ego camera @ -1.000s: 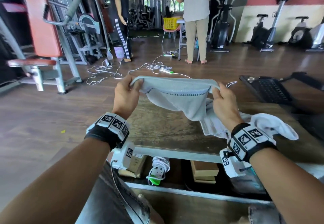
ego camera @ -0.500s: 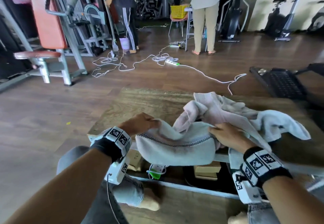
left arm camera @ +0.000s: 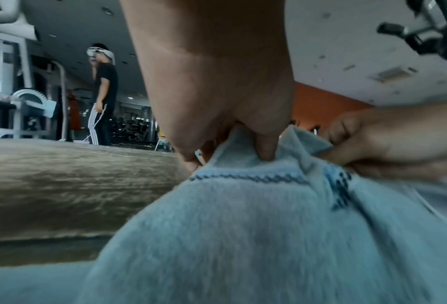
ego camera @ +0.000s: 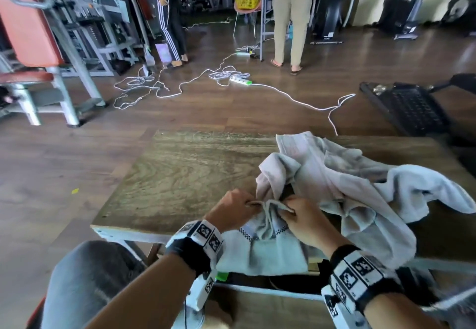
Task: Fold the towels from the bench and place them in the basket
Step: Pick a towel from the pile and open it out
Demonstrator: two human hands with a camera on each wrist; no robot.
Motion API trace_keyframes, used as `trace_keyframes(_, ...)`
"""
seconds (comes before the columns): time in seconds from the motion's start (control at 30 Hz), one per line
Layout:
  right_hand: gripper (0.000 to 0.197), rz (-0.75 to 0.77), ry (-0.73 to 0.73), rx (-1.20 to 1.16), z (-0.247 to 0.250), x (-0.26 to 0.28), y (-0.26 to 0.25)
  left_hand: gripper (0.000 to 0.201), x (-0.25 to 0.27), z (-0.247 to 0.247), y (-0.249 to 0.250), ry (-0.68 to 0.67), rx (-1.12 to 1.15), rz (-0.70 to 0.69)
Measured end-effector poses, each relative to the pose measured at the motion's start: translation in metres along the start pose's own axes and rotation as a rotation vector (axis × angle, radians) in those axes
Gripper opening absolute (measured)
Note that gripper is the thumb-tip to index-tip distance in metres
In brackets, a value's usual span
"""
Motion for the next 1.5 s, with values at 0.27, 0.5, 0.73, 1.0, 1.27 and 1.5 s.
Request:
trace_keyframes(0.27, 0.017, 0.269, 0.253, -0.127, 0.046, -0.122, -0.039, 0.040, -0.109, 0.099, 0.006, 0.381, 0.134, 0.001)
trace_keyframes(0.5, 0.027, 0.333, 0.284, -0.030, 0.089, -0.234, -0.058, 0.028, -0.185, 0.198, 0.000, 0.633, 0.011, 0.025)
trace_keyframes(0.73, 0.032, -0.062, 0.322, 0.221, 0.100, -0.250, -0.033, 0.028, -0.177, 0.220, -0.057, 0.657, -0.076, 0.102)
trace_keyframes(1.0, 0.020, -0.136, 0.298, 0.004, 0.094, -0.260, -0.050, 0.023, -0.177, 0.209, -0.047, 0.705, 0.492, 0.218)
trace_keyframes(1.27, 0.038, -0.044, 0.215, -0.092, 0.090, -0.229, -0.045, 0.043, -0.157, 0.214, -0.055, 0.776, 0.131, 0.089)
trace_keyframes(1.5, 0.023, -0.112, 0.102, 0.147, 0.079, -0.163, -0.016, 0.046, -0.095, 0.165, -0.106, 0.331, 0.031, 0.121)
Point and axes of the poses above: each hand's wrist, its own x-axis away from the middle knuckle, its own z-axis out of the back of the hand, y = z × x, the point moved 1 cm from there along -x, towards the middle knuckle, and after that the axes turned 7 degrees about y, right-handed, at the moved point
